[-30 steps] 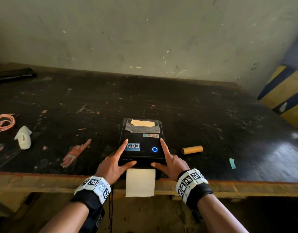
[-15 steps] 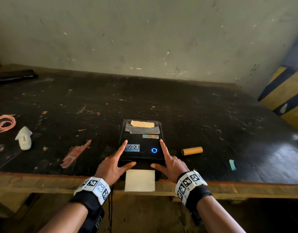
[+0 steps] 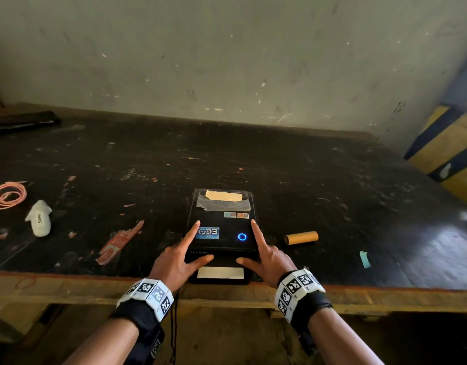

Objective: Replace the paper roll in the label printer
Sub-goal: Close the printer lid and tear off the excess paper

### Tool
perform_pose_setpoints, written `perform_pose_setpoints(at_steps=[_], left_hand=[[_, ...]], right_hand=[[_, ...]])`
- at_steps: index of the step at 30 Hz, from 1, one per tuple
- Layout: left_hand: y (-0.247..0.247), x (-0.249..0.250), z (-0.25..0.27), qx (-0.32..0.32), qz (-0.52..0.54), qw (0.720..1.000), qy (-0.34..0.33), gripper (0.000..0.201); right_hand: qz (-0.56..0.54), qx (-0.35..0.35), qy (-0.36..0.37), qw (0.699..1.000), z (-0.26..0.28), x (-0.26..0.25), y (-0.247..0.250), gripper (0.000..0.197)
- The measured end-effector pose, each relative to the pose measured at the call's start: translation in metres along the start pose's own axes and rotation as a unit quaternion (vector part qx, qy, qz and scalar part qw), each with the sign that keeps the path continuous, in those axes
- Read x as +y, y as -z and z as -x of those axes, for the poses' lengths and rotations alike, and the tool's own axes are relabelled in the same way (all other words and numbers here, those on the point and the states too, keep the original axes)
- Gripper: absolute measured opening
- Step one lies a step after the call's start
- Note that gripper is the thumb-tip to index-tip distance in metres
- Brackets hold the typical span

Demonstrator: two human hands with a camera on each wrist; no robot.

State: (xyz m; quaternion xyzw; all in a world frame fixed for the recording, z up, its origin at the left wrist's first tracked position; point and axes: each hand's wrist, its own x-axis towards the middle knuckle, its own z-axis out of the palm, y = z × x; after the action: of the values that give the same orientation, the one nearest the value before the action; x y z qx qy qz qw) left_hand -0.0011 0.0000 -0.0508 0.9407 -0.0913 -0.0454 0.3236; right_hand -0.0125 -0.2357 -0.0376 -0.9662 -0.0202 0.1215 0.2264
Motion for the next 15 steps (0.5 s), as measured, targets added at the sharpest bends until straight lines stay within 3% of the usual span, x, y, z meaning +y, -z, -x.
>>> perform_pose_setpoints(at_steps=[15], left_hand=[[0.0020, 0.0009, 0.0007, -0.005, 0.012, 1.000, 0.003, 0.087]], right_hand=[[-0.025, -0.005, 0.013, 1.000, 0.0019, 0.0005, 0.0034, 0.099]])
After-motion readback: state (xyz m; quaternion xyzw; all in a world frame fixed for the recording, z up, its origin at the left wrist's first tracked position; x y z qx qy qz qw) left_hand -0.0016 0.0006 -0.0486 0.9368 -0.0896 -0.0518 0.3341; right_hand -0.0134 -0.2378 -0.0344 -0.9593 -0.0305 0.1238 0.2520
